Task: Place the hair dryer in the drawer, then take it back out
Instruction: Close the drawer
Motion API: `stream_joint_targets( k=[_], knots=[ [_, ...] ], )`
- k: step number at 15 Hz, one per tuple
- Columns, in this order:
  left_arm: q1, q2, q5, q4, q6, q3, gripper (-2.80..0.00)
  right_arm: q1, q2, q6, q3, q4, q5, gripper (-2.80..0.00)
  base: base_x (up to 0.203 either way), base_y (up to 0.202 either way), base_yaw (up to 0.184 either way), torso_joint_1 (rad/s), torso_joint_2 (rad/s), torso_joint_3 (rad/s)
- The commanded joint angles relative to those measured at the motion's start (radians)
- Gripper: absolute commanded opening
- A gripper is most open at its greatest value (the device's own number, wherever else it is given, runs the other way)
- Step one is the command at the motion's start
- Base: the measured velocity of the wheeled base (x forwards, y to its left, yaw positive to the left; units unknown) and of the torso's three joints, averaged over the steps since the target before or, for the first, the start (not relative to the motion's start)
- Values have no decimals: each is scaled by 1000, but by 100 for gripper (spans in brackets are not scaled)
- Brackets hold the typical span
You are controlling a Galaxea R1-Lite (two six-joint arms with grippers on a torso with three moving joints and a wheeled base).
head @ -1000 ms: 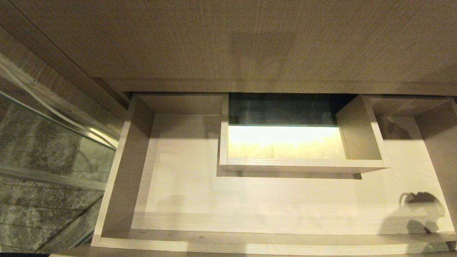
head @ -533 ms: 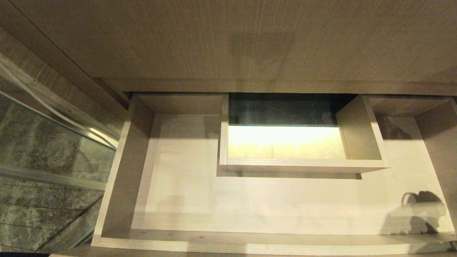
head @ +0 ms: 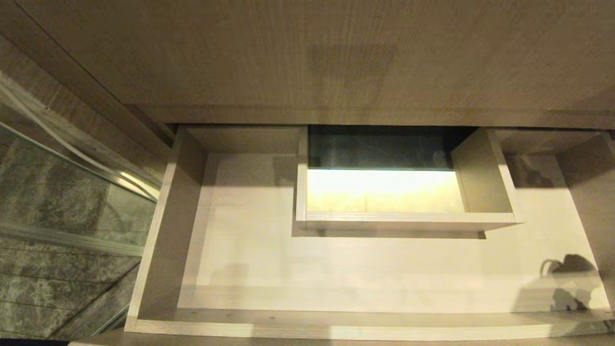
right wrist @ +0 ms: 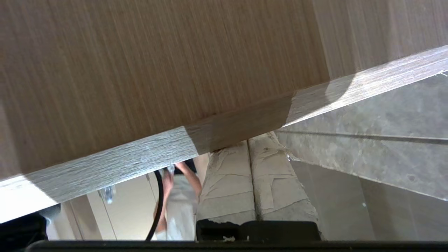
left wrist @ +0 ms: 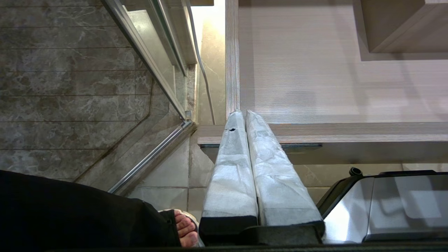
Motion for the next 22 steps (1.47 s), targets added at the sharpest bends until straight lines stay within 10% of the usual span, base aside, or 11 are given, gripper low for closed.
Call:
stream_joint_targets(
  k=[1, 12, 22],
  knots=[
    [-1, 0, -1, 0, 0, 1, -280, 1, -7, -6, -15, -2, 18, -280, 0, 0, 0, 0, 0, 0],
    [-1, 0, 0, 0, 0, 1, -280, 0, -35, -71, -23, -169, 282, -280, 0, 0, 0, 0, -5, 0],
    [-1, 0, 0, 0, 0, 2, -280, -2, -38, -265, -16, -510, 690, -280, 0, 0, 0, 0, 0, 0]
  ],
)
